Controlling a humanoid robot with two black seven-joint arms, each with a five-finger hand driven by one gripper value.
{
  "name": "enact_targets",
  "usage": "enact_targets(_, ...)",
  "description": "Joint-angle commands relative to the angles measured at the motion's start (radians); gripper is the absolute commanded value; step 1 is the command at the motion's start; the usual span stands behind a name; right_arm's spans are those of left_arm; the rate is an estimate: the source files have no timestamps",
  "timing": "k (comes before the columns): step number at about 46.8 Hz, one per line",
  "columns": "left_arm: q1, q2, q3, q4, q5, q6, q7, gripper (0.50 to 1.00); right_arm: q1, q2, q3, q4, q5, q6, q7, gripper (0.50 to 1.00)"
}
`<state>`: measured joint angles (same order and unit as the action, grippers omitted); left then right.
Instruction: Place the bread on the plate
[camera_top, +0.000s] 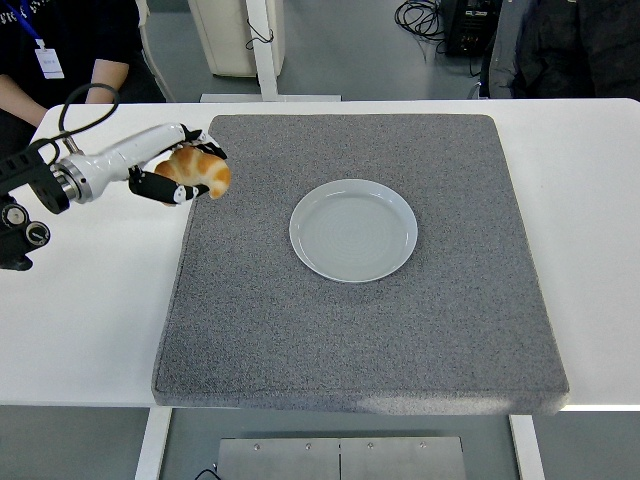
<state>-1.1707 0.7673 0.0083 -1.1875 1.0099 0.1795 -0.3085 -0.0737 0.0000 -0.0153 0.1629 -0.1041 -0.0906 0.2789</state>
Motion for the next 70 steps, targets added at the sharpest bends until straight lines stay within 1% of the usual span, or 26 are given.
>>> enact_targets(1,-0.047,0.027,0.001,0.008,-0.001,-0.005,0.000,0.500,0.000,0.000,0.000,0.000,0.000,0.000,0.000,1.000)
enact_targets(5,-0.107,0.040,0.001,0.025,-0.001,-0.011,0.002,0.500,0.002,0.000,0.000,0.001,0.000,0.000,0.000,1.000)
enact_targets(10,-0.185,0.038,-0.001,0.042,-0.001,-0.057,0.009,0.500,0.002,0.000,0.000,0.000,0.000,0.000,-0.001,1.000)
enact_targets(13,-0.227,0.033,-0.001,0.049,-0.001,-0.083,0.014,0.500,0.002,0.000,0.000,0.001,0.000,0.000,0.000,1.000)
enact_targets(18,-0.277,0.024,0.001,0.060,-0.004,-0.100,0.022,0.500,0.002,0.000,0.000,0.001,0.000,0.000,0.000,1.000)
enact_targets(20,-0.293,0.009,-0.001,0.062,-0.004,-0.107,0.026,0.500,0.002,0.000,0.000,0.001,0.000,0.000,0.000,1.000)
enact_targets(26,-0.331,-0.065,0.001,0.077,-0.005,-0.127,0.038,0.500,0.002,0.000,0.000,0.000,0.000,0.000,0.000,1.000)
enact_targets(33,-0.334,-0.201,-0.002,0.121,-0.005,-0.129,0.063,0.500,0.000,0.000,0.000,0.000,0.000,0.000,0.000,1.000)
enact_targets(36,-0.337,-0.259,-0.005,0.126,-0.011,-0.126,0.086,0.500,0.000,0.000,0.000,0.000,0.000,0.000,0.000,1.000)
enact_targets(39,-0.356,-0.318,-0.010,0.128,-0.042,-0.124,0.120,0.500,0.000,0.000,0.000,0.000,0.000,0.000,0.000,1.000)
enact_targets(43,-0.385,-0.367,-0.007,0.129,-0.097,-0.123,0.155,0.500,0.000,0.000,0.000,0.000,0.000,0.000,0.000,1.000)
enact_targets(46,-0.402,-0.399,-0.002,0.131,-0.114,-0.121,0.161,0.500,0.000,0.000,0.002,0.000,0.000,0.000,-0.001,1.000)
enact_targets(51,-0.402,-0.462,0.006,0.149,-0.109,-0.118,0.161,0.500,0.000,0.000,0.002,0.000,0.000,-0.001,0.000,1.000)
enact_targets(54,-0.388,-0.485,0.009,0.154,-0.102,-0.118,0.160,0.500,0.000,0.000,0.000,0.000,0.000,-0.001,0.000,1.000)
enact_targets(62,-0.319,-0.490,0.033,0.152,-0.044,-0.111,0.137,0.500,0.000,0.000,0.000,0.000,0.000,-0.001,0.000,1.000)
enact_targets(70,-0.218,-0.505,0.035,0.152,0.056,-0.063,0.085,0.500,0.000,0.000,0.000,0.000,0.000,-0.001,0.000,1.000)
